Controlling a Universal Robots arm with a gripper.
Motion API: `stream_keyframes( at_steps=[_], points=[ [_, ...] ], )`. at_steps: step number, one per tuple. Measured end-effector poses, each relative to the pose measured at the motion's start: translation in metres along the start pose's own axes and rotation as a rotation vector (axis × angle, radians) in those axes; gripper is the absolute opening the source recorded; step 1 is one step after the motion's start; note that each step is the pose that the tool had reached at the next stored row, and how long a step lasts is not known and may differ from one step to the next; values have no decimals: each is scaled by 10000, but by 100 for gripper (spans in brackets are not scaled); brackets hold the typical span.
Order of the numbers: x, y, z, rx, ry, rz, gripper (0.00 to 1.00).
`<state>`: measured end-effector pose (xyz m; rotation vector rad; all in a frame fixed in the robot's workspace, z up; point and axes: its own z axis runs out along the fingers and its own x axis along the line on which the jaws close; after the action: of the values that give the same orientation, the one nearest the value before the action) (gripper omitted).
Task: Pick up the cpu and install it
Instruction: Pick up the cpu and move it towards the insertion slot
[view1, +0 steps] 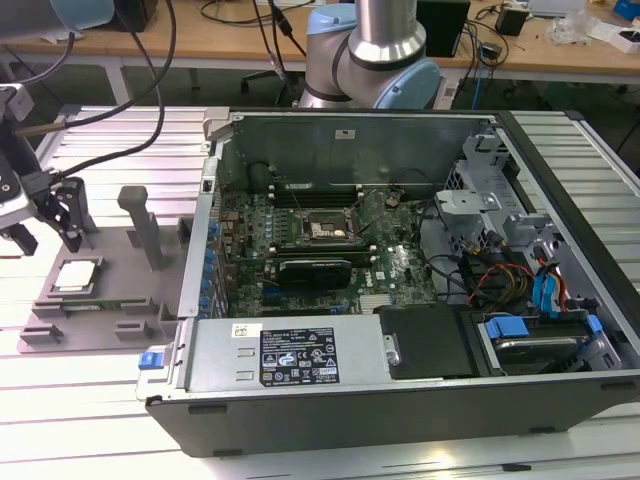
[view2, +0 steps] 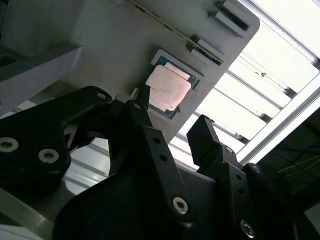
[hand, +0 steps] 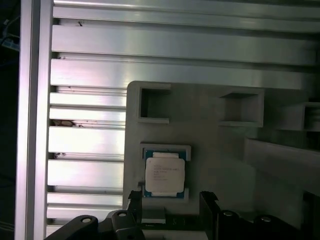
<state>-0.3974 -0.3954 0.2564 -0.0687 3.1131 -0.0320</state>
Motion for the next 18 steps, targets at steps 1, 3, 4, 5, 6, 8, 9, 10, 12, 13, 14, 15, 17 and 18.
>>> stream_keyframes(
  at_steps=[1, 3, 4, 5, 6, 8, 9, 10, 12, 13, 14, 15, 17, 18],
  points=[
    [1, 0, 9, 1, 0, 1, 57],
    [1, 1, 21, 0, 0, 0, 57],
    [1, 1, 27, 0, 0, 0, 57],
    [1, 1, 40, 0, 0, 1, 57],
    [1, 1, 45, 0, 0, 1, 57],
    [2, 1, 57, 0, -1, 1, 57],
    [2, 1, 62, 0, 0, 0, 57],
    [2, 2, 69, 0, 0, 0, 57],
    [2, 2, 80, 0, 0, 0, 57],
    [3, 2, 85, 0, 1, 0, 57],
    [3, 2, 92, 1, 1, 1, 57],
    [3, 2, 97, 0, 1, 0, 57],
    [3, 2, 109, 0, 0, 0, 57],
    [3, 3, 119, 0, 0, 1, 57]
  ],
)
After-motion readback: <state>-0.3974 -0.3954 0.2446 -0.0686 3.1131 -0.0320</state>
